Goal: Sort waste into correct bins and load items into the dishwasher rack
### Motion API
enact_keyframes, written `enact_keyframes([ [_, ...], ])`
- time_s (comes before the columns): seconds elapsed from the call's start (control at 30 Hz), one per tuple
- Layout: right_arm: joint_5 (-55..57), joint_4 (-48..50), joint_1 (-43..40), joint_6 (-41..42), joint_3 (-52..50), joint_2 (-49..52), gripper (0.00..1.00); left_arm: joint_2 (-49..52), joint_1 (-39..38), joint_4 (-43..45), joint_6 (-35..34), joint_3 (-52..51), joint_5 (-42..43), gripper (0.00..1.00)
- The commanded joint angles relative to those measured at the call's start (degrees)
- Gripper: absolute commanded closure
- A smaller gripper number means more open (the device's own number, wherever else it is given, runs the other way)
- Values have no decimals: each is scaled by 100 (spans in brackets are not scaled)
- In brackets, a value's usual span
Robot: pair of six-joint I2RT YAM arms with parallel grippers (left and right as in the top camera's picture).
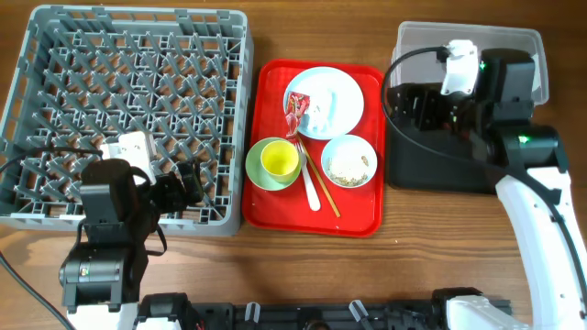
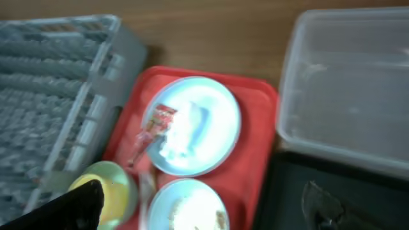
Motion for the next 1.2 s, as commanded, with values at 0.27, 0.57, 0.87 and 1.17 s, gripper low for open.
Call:
enact_keyframes([
  [0.27,2048,273,1711,706,1967,1858,0,-4,-26,46,-35,118,9,0],
  [0.57,2076,656,2098,2210,2194,4529,14,-4,-26,44,-37,118,11,0],
  [0.87,1902,455,2155,2789,2192,5128,81,-4,-26,44,-37,116,11,0],
  [1.17,3064,-48,723,2297,2312,2894,85,-4,-26,44,-37,116,9,0],
])
